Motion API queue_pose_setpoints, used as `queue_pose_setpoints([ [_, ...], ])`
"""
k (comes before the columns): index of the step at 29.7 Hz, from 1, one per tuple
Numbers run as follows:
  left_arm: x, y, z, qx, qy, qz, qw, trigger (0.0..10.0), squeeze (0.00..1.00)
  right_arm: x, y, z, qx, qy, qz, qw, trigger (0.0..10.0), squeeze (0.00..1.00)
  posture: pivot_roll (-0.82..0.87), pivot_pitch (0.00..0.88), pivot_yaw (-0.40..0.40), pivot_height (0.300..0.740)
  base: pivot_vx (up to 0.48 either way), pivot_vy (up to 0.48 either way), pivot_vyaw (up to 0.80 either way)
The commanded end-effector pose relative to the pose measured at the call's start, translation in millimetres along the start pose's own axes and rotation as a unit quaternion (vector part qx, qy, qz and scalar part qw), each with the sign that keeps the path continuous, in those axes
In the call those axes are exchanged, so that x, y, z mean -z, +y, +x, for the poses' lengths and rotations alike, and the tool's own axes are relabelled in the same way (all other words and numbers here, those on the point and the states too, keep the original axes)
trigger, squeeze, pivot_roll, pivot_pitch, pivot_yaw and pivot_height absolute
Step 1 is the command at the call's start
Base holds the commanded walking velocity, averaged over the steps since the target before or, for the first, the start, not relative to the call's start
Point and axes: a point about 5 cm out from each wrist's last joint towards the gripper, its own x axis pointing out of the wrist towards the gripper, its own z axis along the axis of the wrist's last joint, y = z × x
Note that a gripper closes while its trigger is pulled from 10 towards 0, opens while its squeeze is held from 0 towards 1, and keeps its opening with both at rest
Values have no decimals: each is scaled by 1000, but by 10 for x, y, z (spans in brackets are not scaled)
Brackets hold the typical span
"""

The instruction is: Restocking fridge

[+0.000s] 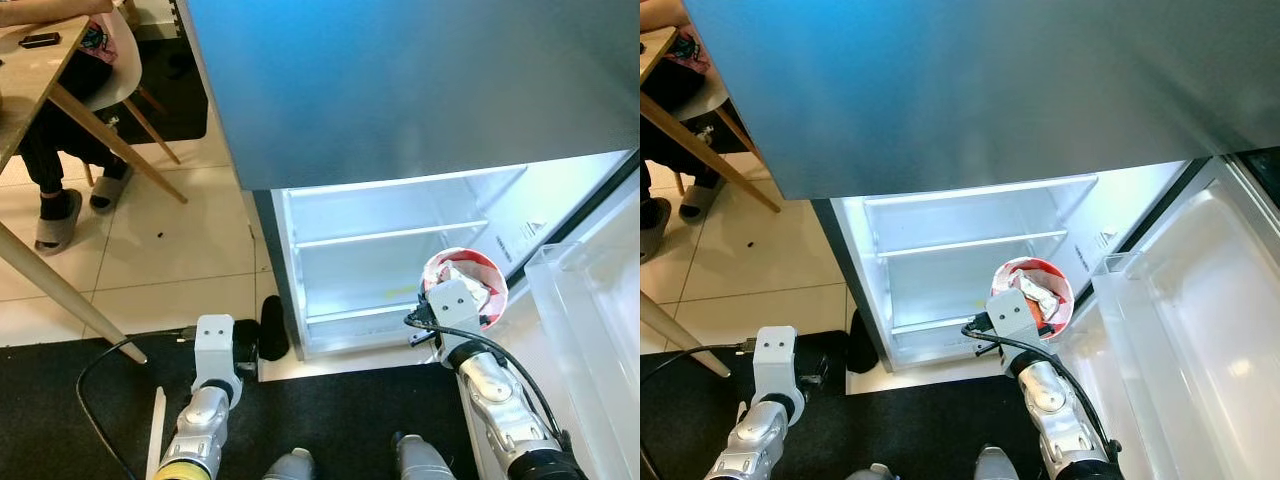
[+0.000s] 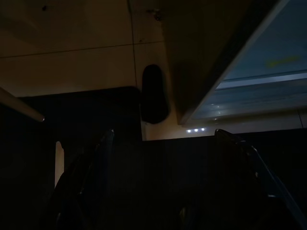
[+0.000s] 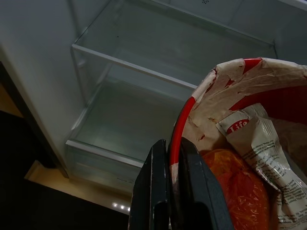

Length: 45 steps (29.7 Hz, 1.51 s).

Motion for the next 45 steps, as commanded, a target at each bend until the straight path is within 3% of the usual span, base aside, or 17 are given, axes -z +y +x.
queue_pose_setpoints([
  [1, 109, 20, -39, -1, 20, 5, 1000, 10000, 0, 36, 37, -17, -5, 2, -1, 1000, 10000, 0, -67, 196, -18, 727, 0, 0, 0],
  [24, 114, 22, -40, -5, 23, 7, 1000, 10000, 0, -23, 98, -28, -18, -22, 4, 1000, 10000, 0, -66, 202, -20, 727, 0, 0, 0],
  [45, 110, 21, -37, -9, 22, 8, 1000, 10000, 0, -13, 101, -38, -20, -21, 5, 1000, 10000, 0, -67, 204, -22, 727, 169, -344, 0],
])
